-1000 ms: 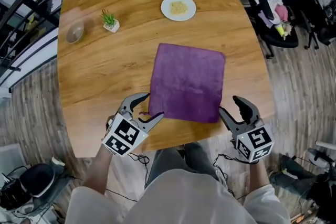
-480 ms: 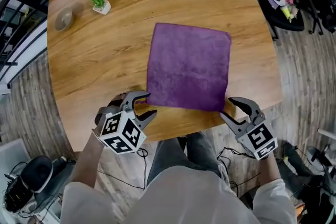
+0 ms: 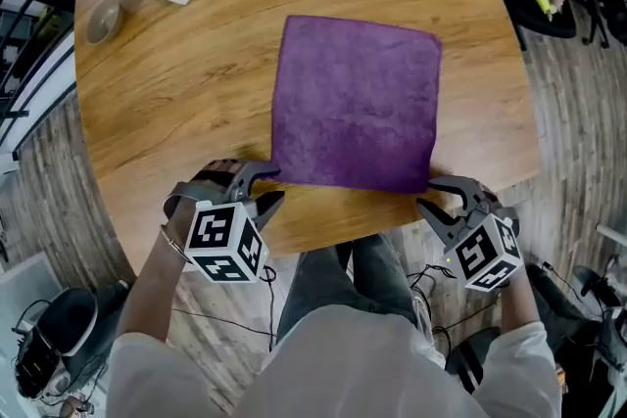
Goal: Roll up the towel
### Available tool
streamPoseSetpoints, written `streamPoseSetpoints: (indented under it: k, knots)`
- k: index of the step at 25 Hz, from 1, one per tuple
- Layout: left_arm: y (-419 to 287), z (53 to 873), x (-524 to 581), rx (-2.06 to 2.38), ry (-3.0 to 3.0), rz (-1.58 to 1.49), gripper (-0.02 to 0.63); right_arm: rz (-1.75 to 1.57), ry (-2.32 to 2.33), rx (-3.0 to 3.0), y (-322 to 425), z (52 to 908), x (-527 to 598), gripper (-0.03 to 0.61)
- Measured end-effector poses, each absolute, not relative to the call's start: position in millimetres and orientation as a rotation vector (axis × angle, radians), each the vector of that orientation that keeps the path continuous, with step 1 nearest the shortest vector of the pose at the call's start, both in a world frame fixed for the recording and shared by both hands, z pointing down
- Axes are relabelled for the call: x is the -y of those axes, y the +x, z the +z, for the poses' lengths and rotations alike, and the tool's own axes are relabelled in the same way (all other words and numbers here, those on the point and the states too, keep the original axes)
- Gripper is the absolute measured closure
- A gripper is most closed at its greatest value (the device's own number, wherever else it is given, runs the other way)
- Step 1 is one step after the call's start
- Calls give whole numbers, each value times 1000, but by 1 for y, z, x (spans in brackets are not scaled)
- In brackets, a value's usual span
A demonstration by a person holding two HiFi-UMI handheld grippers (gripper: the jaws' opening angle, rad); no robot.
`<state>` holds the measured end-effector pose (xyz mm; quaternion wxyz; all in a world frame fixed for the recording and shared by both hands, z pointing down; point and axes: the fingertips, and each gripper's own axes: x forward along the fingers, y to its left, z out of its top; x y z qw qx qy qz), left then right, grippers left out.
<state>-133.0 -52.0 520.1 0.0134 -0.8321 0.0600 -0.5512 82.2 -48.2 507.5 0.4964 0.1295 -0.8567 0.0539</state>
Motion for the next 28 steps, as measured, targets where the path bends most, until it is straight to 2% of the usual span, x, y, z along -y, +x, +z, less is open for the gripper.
streamPoseSetpoints:
  k: [19, 28]
  knots:
    - [-132, 538, 47, -52, -2622, -1806, 509, 74, 194, 1946, 87, 536, 41, 499]
    - [-133, 537, 55, 15, -2608, -1843, 568, 72, 174, 1932, 86, 536, 49, 561]
